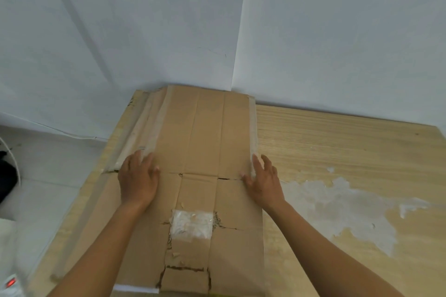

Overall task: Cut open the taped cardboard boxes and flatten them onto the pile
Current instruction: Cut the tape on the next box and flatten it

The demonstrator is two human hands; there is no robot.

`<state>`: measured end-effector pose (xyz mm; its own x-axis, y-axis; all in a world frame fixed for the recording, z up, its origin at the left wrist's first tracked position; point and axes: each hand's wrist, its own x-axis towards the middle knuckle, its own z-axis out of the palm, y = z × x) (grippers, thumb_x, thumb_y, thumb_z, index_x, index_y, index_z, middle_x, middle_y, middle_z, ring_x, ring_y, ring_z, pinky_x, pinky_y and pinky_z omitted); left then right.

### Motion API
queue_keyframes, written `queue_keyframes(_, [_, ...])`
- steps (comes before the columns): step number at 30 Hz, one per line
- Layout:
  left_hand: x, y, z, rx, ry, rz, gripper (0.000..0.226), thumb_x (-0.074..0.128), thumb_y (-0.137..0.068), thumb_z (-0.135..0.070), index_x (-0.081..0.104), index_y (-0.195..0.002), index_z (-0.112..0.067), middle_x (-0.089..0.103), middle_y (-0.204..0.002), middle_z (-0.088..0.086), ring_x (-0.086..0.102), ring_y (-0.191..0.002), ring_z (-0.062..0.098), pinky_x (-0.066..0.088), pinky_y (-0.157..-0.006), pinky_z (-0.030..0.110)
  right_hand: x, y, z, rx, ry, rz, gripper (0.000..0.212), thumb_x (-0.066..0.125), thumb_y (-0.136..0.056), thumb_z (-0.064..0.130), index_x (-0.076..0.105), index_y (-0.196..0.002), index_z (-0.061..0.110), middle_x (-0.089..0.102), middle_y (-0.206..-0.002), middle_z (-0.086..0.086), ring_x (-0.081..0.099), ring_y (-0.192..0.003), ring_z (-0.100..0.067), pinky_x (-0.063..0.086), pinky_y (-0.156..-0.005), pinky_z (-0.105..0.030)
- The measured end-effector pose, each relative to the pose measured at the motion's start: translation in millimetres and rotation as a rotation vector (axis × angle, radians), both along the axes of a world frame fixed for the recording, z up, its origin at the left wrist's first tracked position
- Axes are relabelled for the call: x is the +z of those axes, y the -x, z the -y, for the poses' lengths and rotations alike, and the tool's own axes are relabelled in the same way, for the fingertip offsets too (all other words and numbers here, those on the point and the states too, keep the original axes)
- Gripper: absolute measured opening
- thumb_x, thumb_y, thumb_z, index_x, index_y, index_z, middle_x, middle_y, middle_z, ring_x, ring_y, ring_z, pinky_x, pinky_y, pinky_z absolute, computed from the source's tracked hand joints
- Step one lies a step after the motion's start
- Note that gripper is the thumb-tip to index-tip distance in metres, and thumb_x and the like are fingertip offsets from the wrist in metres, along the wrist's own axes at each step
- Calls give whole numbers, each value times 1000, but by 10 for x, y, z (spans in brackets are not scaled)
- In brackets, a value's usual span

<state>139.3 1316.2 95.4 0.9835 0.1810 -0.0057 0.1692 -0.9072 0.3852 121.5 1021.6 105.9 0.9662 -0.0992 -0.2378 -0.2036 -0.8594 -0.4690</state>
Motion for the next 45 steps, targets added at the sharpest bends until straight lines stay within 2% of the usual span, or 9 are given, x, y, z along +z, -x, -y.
queue_keyframes(6, [-194, 195, 264, -161, -117, -275, 61, 12, -99, -51, -8, -152, -27, -17, -160, 1, -19, -146, 22, -13, -116, 47, -144, 184, -4, 178, 9, -197, 76, 34, -94, 60, -2, -152, 26, -21, -157, -5, 1, -146, -28, 18, -117, -43])
queue_keyframes(11, [-184, 176, 269, -164, -139, -346, 63, 11, -99, -52, -17, -150, -27, -24, -158, 0, -24, -144, 20, -16, -115, 46, -199, 161, 78, 237, 26, -250, 78, 30, -92, 64, -10, -150, 30, -26, -156, -2, 0, -147, -27, 17, -117, -45])
queue_keyframes(18, [-109, 177, 319, -124, -123, -346, 62, 17, -100, -52, -8, -152, -28, -19, -159, -2, -19, -146, 19, -10, -117, 47, -161, 171, 138, 180, -103, -190, 85, 46, -90, 59, -2, -152, 24, -18, -158, -1, 13, -145, -28, 24, -114, -41])
queue_keyframes(24, [-90, 178, 262, -46, -13, -137, 64, 38, -97, -50, 25, -151, -19, 15, -160, 0, 7, -148, 18, 10, -119, 44, -187, 192, 187, 97, -268, -144, 83, 54, -91, 49, 7, -152, 18, 12, -157, -8, 20, -143, -27, 25, -114, -39])
queue_keyframes(32, [-25, 21, 13, 7, 147, -53, 59, 49, -96, -41, 38, -144, -10, 36, -151, 9, 30, -139, 26, 27, -113, 43, -180, 57, 125, -148, -440, -137, 77, 57, -91, 40, 16, -149, 11, 37, -146, -8, 45, -127, -25, 41, -99, -38])
queue_keyframes(36, [33, -135, -410, 105, 300, -93, 59, 49, -96, -41, 38, -144, -7, 40, -147, 12, 36, -135, 30, 31, -111, 45, -209, -8, 39, -332, -496, -151, 76, 52, -92, 47, 17, -151, 14, 35, -149, -8, 40, -132, -27, 36, -106, -41])
queue_keyframes(38, [37, -192, -624, 128, 362, -118, 67, 48, -94, -50, 39, -143, -6, 41, -146, 13, 37, -135, 32, 32, -111, 45, -218, -15, -41, -371, -486, -180, 74, 51, -82, 65, 36, -132, 12, 46, -134, -6, 47, -120, -23, 41, -98, -39])
queue_keyframes(40, [33, -233, -807, 155, 398, -161, 64, 48, -96, -44, 34, -146, -6, 36, -150, 13, 33, -138, 30, 27, -112, 43, -210, -34, -144, -394, -465, -154, 68, 53, -76, 71, 38, -117, 19, 46, -117, -2, 48, -106, -20, 40, -87, -34])
queue_keyframes(45, [-75, -395, -1173, 176, 445, -268, 59, 48, -96, -46, 39, -142, -9, 42, -145, 13, 36, -136, 32, 28, -112, 43, -167, -121, -311, -476, -365, -102, 80, 60, -87, 50, 23, -148, 14, 37, -148, -8, 41, -131, -31, 34, -106, -40])
